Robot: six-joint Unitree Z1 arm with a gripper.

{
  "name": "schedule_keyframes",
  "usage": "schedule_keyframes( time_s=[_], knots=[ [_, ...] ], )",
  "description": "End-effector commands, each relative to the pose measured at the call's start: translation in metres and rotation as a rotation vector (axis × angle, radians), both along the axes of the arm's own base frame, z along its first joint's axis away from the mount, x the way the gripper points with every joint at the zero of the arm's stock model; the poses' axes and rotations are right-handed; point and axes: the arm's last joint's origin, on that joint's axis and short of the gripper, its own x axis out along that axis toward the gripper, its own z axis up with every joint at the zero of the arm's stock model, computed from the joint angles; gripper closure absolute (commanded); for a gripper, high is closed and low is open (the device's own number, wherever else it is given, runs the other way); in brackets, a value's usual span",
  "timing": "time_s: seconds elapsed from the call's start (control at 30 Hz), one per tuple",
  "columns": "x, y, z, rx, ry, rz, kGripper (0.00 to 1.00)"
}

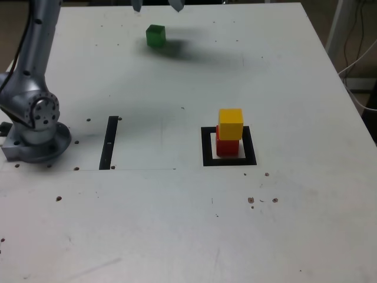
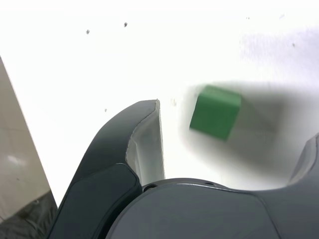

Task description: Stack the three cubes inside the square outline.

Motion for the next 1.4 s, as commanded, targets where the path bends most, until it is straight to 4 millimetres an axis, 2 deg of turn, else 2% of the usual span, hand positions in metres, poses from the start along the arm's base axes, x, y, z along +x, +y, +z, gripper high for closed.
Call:
schedule_keyframes(
  time_s=[0.0,0.13,0.3,0.57,0.9,1.1,1.37],
  knots=[
    [-0.003,0.01,-0.012,0.003,-0.002,-0.004,0.0],
    [-0.013,0.025,-0.024,0.014,-0.009,-0.005,0.0],
    [-0.017,0.033,-0.035,-0.004,0.004,-0.009,0.0],
    [-0.008,0.023,-0.054,-0.065,0.037,-0.038,0.01],
    [-0.004,0.018,-0.055,-0.099,0.023,-0.042,0.09],
    [-0.006,0.016,-0.056,-0.101,0.024,-0.022,0.18],
    [-0.006,0.016,-0.058,-0.081,0.005,0.014,0.48]
  ],
)
